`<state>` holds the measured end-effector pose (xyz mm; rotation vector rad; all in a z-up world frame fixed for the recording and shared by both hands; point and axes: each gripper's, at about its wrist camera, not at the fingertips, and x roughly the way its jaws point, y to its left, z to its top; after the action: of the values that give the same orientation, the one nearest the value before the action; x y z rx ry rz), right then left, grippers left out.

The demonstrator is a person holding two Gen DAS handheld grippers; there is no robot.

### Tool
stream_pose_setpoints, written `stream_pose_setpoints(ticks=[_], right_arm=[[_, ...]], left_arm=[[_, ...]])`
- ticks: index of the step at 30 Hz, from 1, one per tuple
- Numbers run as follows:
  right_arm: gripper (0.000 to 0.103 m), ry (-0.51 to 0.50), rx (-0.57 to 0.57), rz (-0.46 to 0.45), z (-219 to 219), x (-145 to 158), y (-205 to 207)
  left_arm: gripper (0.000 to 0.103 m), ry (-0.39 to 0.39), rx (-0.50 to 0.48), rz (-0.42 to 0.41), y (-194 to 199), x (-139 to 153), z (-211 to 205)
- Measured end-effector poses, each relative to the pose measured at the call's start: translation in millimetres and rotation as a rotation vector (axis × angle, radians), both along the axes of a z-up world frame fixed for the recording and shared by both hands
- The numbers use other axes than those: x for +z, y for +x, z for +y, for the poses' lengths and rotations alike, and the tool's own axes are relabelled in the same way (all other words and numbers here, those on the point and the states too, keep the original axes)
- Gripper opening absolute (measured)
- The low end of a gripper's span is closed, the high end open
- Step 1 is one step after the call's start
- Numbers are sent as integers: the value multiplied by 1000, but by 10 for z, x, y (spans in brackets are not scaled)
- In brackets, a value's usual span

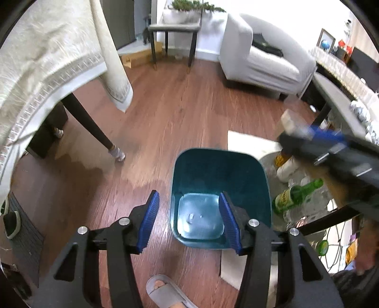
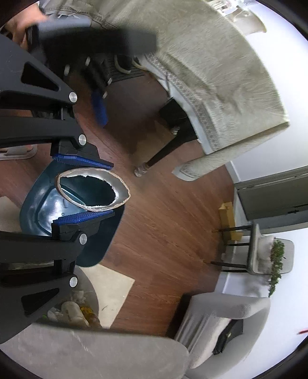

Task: Collect trash
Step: 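Carry the lid and tape ring over the teal bin and open both grippers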

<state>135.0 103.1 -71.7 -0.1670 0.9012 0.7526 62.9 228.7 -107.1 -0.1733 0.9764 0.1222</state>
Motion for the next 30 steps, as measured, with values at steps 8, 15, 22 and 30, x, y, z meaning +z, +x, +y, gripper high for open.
stream_pose_setpoints(ticks=[8, 15, 22, 30], right_arm=[[34, -67, -5, 63, 185, -391, 65], [34, -118, -28, 135, 238, -773, 180], [35, -189, -46, 198, 254, -1159, 235], [56, -247, -74, 213, 159, -1312, 214]], left_arm=[[47, 8, 20, -71, -97, 288, 77], [46, -10, 32, -110, -142, 471, 127], [46, -30, 19, -155, -189, 655, 73], [46, -32, -7, -218, -220, 883, -36]])
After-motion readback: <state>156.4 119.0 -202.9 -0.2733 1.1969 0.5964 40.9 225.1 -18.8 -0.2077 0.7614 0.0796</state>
